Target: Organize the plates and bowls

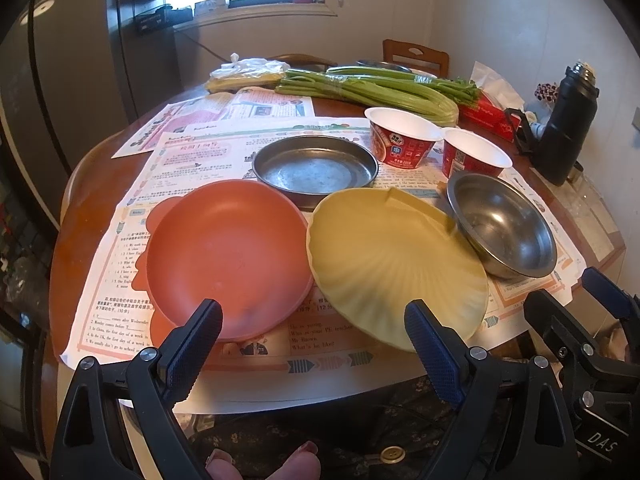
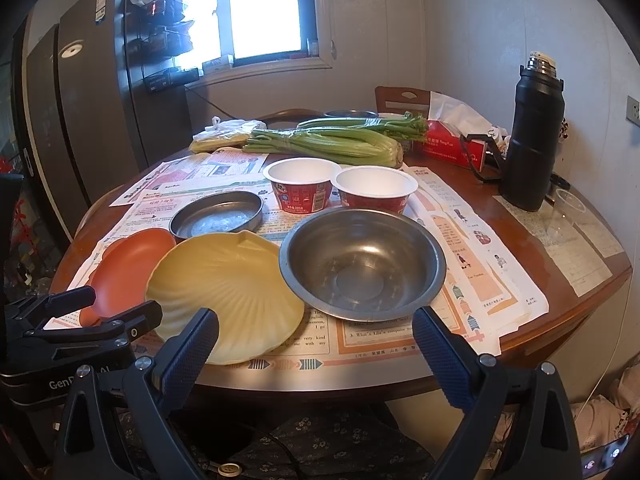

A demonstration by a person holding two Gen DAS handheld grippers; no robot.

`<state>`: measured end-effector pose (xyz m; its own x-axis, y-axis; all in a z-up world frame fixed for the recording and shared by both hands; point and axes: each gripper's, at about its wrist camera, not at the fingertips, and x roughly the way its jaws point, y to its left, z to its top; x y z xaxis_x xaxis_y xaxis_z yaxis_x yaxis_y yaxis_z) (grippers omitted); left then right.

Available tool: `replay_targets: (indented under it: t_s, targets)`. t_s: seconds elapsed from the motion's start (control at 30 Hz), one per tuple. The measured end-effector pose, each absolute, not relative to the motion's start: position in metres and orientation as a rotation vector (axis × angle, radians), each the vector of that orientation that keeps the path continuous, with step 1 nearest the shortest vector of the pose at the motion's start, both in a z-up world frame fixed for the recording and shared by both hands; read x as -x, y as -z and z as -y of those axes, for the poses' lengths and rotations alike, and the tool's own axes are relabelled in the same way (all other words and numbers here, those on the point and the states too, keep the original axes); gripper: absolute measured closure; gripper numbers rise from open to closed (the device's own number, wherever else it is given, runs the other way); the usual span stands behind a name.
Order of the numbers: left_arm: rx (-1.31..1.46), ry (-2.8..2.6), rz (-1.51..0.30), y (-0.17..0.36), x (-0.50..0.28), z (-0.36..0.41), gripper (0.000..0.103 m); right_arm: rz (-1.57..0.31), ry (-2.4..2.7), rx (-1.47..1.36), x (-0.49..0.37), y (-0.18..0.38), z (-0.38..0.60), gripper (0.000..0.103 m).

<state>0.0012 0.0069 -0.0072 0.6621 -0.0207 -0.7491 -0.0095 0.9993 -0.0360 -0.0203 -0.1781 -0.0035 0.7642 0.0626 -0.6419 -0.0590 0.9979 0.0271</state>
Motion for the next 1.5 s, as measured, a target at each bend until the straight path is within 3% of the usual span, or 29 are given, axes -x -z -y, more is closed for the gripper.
replay_targets:
  t_s: [1.5]
  targets:
    - [0.087, -0.033, -0.815, 0.002, 0.007, -0.038, 0.010, -0.710, -0.117, 0.024, 0.015, 0.009, 0.165, 0.006]
